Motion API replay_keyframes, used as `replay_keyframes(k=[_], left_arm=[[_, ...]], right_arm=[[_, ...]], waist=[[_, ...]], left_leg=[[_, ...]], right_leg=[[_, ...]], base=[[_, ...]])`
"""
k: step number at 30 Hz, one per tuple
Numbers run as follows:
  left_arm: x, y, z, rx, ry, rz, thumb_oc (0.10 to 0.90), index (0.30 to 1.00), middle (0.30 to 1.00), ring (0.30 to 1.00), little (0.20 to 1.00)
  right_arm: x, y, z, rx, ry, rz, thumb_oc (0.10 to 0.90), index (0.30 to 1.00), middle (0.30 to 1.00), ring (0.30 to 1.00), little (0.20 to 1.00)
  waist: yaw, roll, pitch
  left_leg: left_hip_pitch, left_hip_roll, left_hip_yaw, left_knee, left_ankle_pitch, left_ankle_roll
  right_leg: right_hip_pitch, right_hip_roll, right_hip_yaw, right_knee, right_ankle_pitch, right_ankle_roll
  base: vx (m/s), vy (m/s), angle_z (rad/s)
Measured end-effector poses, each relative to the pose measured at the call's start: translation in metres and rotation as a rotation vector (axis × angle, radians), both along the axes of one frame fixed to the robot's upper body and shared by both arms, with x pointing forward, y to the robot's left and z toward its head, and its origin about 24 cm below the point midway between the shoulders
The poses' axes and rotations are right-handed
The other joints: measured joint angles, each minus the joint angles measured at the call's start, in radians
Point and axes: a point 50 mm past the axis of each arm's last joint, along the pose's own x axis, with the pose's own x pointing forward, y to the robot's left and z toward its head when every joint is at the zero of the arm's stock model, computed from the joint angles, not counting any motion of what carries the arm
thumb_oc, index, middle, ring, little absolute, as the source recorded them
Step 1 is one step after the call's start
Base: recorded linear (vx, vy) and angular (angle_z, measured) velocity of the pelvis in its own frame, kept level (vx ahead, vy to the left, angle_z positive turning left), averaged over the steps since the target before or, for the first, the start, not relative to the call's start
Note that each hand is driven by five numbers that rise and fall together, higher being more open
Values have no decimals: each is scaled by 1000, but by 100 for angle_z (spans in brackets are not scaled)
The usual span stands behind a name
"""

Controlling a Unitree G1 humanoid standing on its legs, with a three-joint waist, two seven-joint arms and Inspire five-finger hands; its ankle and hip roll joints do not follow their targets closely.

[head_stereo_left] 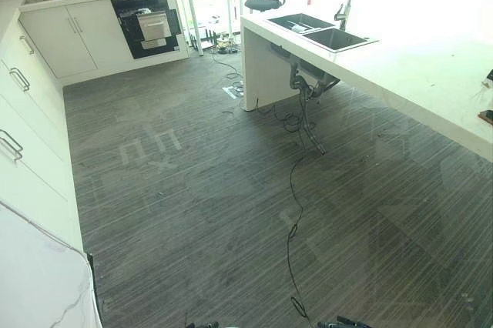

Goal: Place the dishes in the dishwasher.

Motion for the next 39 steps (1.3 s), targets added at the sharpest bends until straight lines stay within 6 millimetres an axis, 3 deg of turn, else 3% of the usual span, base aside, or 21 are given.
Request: replay_keyframes(k=[14, 15, 17, 20, 23, 25, 30, 32, 33, 34, 35, 36, 38, 39], left_arm=[[1, 0, 0, -2, -9, 6, 800, 900, 900, 900, 900], [7, 0, 2, 2, -46, 21, 800, 900, 900, 900, 900], [39, 0, 16, 38, -240, 15, 800, 900, 900, 900, 900], [82, 0, 48, 87, -553, 4, 800, 900, 900, 900, 900], [100, 7, 69, 132, -710, 20, 800, 900, 900, 900, 900], [98, 13, 78, 156, -763, 44, 800, 900, 900, 900, 900], [75, 21, 74, 163, -735, 115, 800, 900, 900, 900, 900], [72, 22, 79, 162, -769, 124, 800, 900, 900, 900, 900], [78, 22, 84, 155, -819, 128, 800, 900, 900, 900, 900], [95, 18, 92, 135, -882, 111, 800, 900, 900, 900, 900], [97, 15, 95, 126, -897, 97, 800, 900, 900, 900, 900], [95, 14, 95, 123, -897, 92, 800, 900, 900, 900, 900], [94, 10, 94, 114, -897, 84, 800, 900, 900, 900, 900], [93, 7, 95, 105, -908, 87, 800, 900, 900, 900, 900]], right_arm=[[4, -2, 1, -2, -16, 2, 800, 900, 900, 900, 900], [7, -2, 2, -1, -31, 8, 800, 900, 900, 900, 900], [32, 2, 11, -12, -142, 86, 800, 900, 900, 900, 900], [65, 9, 36, -10, -414, 96, 800, 900, 900, 900, 900], [88, 12, 63, -30, -609, 107, 800, 900, 900, 900, 900], [88, 14, 79, -34, -700, 120, 800, 900, 900, 900, 900], [82, 12, 87, -68, -720, 129, 800, 900, 900, 900, 900], [89, 14, 102, -70, -794, 166, 800, 900, 900, 900, 900], [96, 15, 110, -72, -841, 184, 800, 900, 900, 900, 900], [107, 10, 120, -95, -891, 214, 800, 900, 900, 900, 900], [115, 5, 127, -116, -914, 237, 800, 900, 900, 900, 900], [117, 3, 129, -123, -923, 242, 800, 900, 900, 900, 900], [119, 3, 131, -127, -934, 236, 800, 900, 900, 900, 900], [119, 3, 131, -128, -938, 233, 800, 900, 900, 900, 900]], waist=[[0, 6, -2], [0, 7, -2], [3, 8, 4], [7, 10, 5], [-1, 16, 4], [-5, 13, 6], [-20, -1, 34], [-11, -21, 78], [4, -60, 124], [8, -67, 177], [19, -52, 207], [25, -50, 217], [16, -29, 230], [3, -8, 236]], left_leg=[[9, 0, -1, 0, 0, -1], [9, 0, -1, 0, 0, -1], [6, -2, -12, 1, 9, 1], [9, -3, -17, -4, 12, -2], [6, -1, -16, -6, 12, -5], [-2, 2, -15, -11, 15, -10], [34, 8, -10, -38, 28, -18], [70, -2, 21, -71, 76, -54], [47, -15, 47, -2, 125, -114], [-123, 13, 50, 291, 189, -200], [-178, 48, 68, 362, 187, -182], [-176, 65, 84, 302, 155, -160], [-111, 88, 128, -27, 139, -158], [-109, 116, 124, -117, 141, -162]], right_leg=[[10, 0, 0, 1, 0, 0], [10, 0, -1, 2, 0, 0], [6, -2, -4, 4, 1, 0], [5, -3, -6, 8, -2, -3], [-1, 1, -4, 13, -6, -8], [-12, 4, -4, 13, -6, -10], [11, 14, -3, 1, -11, -17], [11, 6, 9, 32, -36, -28], [1, -18, 26, 73, -59, -49], [-18, -36, 28, 112, -71, -81], [-6, -27, 17, 110, -76, -82], [-8, -21, 9, 106, -78, -80], [3, -1, 2, 90, -74, -74], [11, 29, 2, 76, -66, -74]], base=[[0, 0, 0], [-14, -43, 2], [-23, -81, 6], [-2, -74, 3], [20, -84, -2], [44, -90, -3], [95, -129, -3], [46, -160, -8], [149, -103, 27], [227, -25, 29], [310, 76, 23], [258, 172, -8], [224, 193, 19], [256, 152, 46]])
